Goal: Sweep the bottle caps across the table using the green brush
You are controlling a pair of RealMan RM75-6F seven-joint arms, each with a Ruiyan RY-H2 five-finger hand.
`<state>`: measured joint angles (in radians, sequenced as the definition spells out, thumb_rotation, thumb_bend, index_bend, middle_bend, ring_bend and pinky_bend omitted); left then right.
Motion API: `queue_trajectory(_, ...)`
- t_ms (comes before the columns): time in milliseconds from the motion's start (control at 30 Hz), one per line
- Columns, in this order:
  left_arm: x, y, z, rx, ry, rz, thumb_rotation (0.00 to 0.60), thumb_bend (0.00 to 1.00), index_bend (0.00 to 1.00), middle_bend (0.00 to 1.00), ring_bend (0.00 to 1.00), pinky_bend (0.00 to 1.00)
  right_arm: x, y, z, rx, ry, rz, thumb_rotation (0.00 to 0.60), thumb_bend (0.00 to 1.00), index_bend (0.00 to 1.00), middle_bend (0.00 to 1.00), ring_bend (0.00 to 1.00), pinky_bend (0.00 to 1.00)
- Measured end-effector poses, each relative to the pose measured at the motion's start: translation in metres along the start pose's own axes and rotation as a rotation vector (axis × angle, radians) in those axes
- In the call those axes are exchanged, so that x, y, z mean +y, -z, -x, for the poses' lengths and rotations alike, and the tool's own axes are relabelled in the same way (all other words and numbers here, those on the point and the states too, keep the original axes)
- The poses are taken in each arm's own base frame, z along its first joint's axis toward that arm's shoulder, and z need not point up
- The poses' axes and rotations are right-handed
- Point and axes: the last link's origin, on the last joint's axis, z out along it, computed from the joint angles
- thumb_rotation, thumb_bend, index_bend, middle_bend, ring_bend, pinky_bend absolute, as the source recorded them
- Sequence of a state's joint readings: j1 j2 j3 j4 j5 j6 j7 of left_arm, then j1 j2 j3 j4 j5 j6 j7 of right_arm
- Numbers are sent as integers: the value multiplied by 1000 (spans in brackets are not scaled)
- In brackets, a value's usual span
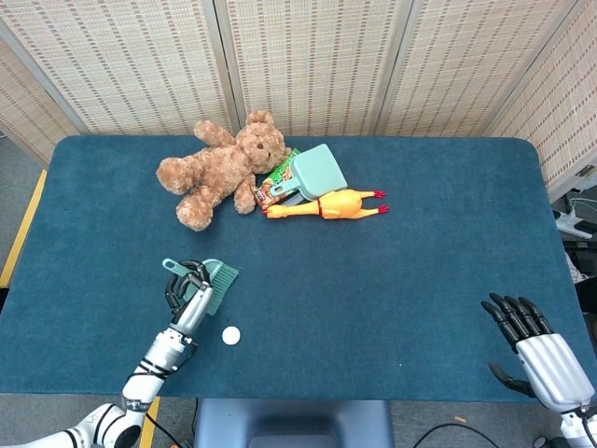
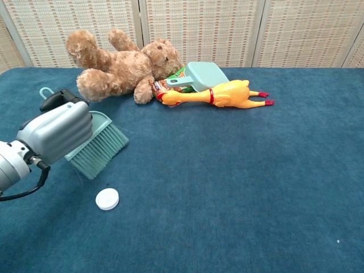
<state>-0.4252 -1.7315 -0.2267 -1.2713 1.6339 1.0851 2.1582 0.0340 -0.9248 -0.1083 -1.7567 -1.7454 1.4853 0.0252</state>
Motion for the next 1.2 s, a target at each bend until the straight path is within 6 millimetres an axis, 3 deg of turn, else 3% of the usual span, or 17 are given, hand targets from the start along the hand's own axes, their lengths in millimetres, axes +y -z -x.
queue_trajectory(133, 3, -2, 12, -43, -18, 4, 600, 554, 876, 1000, 877, 948, 0, 0, 0, -1, 0, 0, 600, 198, 0, 0, 0, 0)
queue_trajectory(467, 12, -9, 69, -227, -89, 9, 600, 554, 876, 1000, 878, 948, 0, 1, -1, 4, 2, 3, 600, 199, 0, 0, 0, 0)
queue_trajectory(567, 7, -8, 71, -237, -65, -13, 600, 554, 876, 1000, 877, 948, 0, 1, 0, 1, 4, 3, 600, 198, 0, 0, 0, 0)
queue_trajectory(833, -26, 4, 43, -192, 55, -77, 600, 555, 875, 1000, 877, 947, -3, 1, 1, -6, 8, -6, 600, 198, 0, 0, 0, 0)
queue_trajectory(1067, -65, 28, -5, -130, 189, -69, 600, 555, 875, 1000, 876, 942, -6, 2, 3, -20, 2, -27, 600, 198, 0, 0, 0, 0)
queue_trajectory(1200, -69, 46, -30, -86, 239, -2, 600, 555, 875, 1000, 876, 941, -4, 4, 0, -11, -9, -29, 600, 198, 0, 0, 0, 0)
